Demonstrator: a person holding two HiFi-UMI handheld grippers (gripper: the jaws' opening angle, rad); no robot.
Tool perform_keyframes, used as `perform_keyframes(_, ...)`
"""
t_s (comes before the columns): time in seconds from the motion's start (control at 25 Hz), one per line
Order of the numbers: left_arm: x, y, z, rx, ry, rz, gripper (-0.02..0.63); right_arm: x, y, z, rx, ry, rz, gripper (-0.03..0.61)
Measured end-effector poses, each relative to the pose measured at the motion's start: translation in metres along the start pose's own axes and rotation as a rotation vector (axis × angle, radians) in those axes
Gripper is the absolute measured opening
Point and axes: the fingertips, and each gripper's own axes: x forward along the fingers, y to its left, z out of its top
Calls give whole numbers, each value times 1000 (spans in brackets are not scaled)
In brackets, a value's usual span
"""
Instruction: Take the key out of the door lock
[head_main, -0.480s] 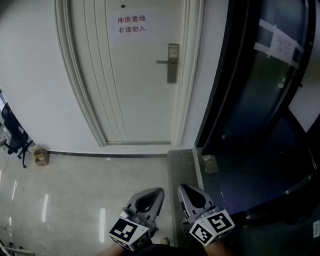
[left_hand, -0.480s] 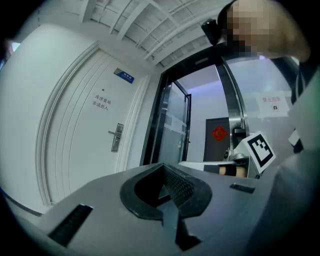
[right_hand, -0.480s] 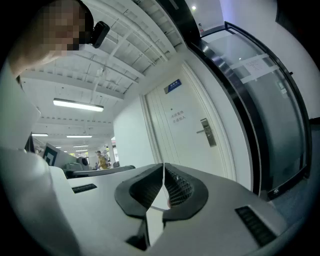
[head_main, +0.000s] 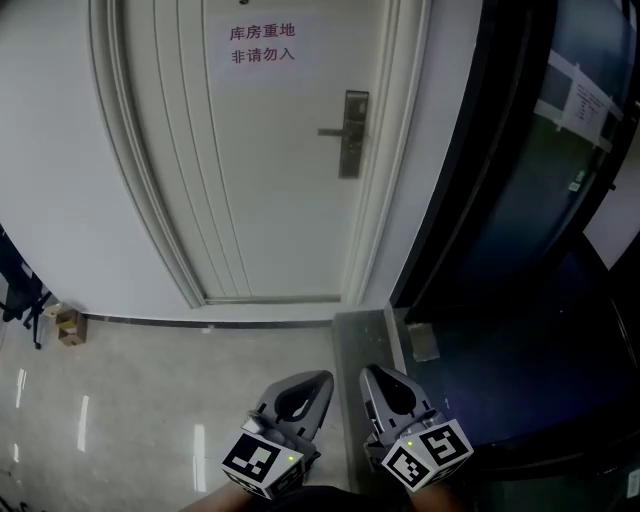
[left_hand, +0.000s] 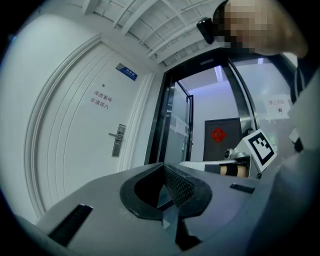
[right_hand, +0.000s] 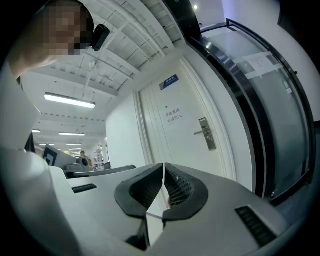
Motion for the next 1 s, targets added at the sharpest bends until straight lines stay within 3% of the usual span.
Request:
perform_keyframes(0.4,45,96,28,2,-5,-55,3,105,-13,23,-32,-34,-48,17)
perform_keyframes(1.0,122,175,29,-11,-3,-47,3,204,-74,27,-54,-16,-49,17)
